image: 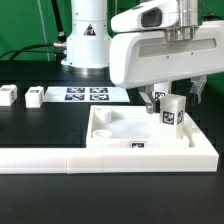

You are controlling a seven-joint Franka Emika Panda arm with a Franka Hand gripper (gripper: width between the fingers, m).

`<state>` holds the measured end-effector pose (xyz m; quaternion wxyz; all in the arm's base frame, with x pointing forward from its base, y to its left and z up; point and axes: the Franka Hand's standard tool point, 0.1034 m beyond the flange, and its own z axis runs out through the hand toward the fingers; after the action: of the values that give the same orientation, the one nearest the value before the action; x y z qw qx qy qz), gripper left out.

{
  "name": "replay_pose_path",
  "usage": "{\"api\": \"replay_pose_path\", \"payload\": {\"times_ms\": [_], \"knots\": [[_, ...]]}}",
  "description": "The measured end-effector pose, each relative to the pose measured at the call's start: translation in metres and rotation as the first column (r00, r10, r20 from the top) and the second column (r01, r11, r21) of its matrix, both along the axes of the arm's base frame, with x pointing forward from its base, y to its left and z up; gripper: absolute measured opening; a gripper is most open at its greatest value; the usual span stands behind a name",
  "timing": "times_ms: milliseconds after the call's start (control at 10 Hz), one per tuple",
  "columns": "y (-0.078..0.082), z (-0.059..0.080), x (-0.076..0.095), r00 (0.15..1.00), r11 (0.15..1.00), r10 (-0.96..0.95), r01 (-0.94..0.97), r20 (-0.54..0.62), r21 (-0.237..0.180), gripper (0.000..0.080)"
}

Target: Assemble square table

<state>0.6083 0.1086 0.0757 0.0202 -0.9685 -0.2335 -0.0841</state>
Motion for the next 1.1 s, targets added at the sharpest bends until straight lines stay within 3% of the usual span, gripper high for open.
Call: {"api": "replay_pose_path", "payload": {"times_ms": [300, 600, 900, 1100], "knots": [[-0.0003, 0.0003, 0.0007, 0.999, 0.999, 0.037, -0.036, 0.004, -0.008, 0.0649], [-0.0010, -0.0003, 0.0005, 0.999, 0.999, 0.035, -0.035, 0.003, -0.008, 0.0289], [-0.0013, -0.0006, 0.0005, 1.000, 1.000, -0.012, 0.012, -0.001, 0.000, 0.0290], [-0.0011, -0.0007, 0.0004, 0.988, 0.988, -0.151, 0.151, -0.014, 0.022, 0.0290]]}}
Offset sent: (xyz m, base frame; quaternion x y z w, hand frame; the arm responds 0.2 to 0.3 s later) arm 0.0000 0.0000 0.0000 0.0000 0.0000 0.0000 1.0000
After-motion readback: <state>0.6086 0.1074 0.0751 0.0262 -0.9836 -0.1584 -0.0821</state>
